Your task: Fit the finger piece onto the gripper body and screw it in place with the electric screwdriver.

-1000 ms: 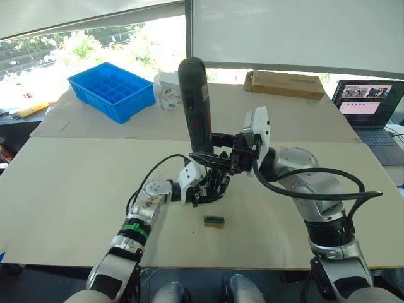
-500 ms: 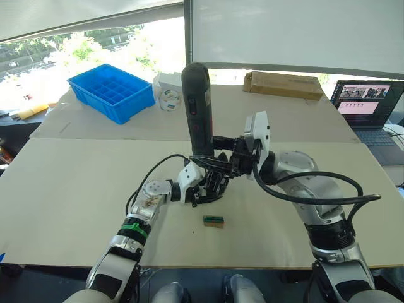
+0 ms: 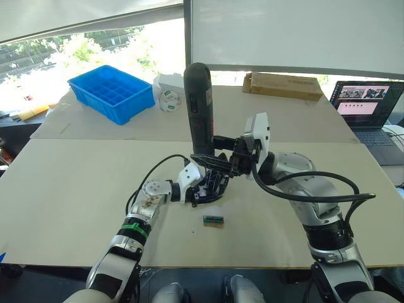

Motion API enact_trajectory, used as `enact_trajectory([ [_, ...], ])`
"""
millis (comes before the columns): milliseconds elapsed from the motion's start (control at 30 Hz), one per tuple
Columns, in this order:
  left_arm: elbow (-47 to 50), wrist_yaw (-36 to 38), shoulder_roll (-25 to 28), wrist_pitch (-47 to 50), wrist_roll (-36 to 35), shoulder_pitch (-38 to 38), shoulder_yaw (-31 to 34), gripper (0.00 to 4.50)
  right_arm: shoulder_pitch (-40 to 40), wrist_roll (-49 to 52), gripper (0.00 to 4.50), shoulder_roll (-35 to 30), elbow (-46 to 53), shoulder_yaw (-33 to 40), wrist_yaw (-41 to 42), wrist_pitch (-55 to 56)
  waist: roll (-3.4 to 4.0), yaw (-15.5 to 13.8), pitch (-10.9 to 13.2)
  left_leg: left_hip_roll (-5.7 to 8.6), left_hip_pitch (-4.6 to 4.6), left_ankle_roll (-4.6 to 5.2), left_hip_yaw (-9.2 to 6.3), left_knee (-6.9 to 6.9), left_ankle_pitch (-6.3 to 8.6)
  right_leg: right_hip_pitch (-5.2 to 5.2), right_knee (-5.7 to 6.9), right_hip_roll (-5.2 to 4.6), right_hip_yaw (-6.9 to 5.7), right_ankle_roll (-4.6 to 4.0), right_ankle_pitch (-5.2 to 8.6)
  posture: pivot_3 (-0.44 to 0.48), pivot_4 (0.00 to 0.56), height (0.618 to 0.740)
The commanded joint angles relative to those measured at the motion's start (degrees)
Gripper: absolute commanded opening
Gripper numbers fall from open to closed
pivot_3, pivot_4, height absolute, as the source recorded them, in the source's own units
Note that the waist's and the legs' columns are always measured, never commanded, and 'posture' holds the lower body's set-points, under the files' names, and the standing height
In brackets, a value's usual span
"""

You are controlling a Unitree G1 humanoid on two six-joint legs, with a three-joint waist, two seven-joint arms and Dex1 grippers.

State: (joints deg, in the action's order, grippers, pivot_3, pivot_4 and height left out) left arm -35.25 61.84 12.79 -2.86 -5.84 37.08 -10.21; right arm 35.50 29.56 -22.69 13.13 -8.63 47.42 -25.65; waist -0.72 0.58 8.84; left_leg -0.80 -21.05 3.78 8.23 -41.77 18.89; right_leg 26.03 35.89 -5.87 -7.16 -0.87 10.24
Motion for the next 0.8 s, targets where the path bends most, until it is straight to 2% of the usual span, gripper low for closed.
enact_trajectory([
  [33,1.3,0.1,0.0,-1.2,-1.0,2.1,0.8,2.34,-3.1,-3.8,1.92,-1.1,-4.9,-2.2,-0.6,-2.1,0.00,0.0,0.0,0.00,0.00,0.00,0.00,0.00,0.00,0.00,0.01,0.00,0.00,0.00,0.00,0.000,0.150,0.738],
  [367,1.8,0.1,0.0,-1.0,-1.1,1.8,0.8,2.34,-2.8,-3.0,1.92,-1.8,-2.7,-0.6,-0.3,-0.9,0.00,0.0,0.0,0.00,0.00,0.00,0.00,0.00,0.00,0.00,0.00,-0.03,0.00,0.00,0.00,0.000,0.150,0.738],
  [500,1.8,-0.5,-0.4,-1.3,-0.7,1.2,0.5,2.34,2.2,9.5,1.92,0.1,5.7,7.7,2.1,-0.1,-0.02,0.0,0.0,0.00,-0.03,0.00,-0.01,0.00,0.00,0.02,0.00,-0.03,-0.01,-0.01,0.00,0.000,0.150,0.738],
  [667,1.7,-1.3,-1.0,-1.8,-0.4,0.5,0.2,2.34,9.0,15.1,1.92,-2.1,10.0,11.1,0.8,-4.1,0.09,0.0,0.1,0.03,-0.22,0.01,-0.04,0.01,0.00,0.21,0.00,-0.05,-0.07,-0.01,-0.01,0.000,0.150,0.738],
  [800,1.6,-1.7,-1.0,-1.6,-0.2,0.1,0.1,2.34,10.7,21.0,1.92,-3.1,11.3,12.7,-1.3,-9.5,0.08,-0.1,0.1,0.01,-0.23,0.01,-0.10,0.03,0.00,0.14,0.01,-0.01,-0.14,-0.01,-0.01,0.000,0.150,0.738],
])
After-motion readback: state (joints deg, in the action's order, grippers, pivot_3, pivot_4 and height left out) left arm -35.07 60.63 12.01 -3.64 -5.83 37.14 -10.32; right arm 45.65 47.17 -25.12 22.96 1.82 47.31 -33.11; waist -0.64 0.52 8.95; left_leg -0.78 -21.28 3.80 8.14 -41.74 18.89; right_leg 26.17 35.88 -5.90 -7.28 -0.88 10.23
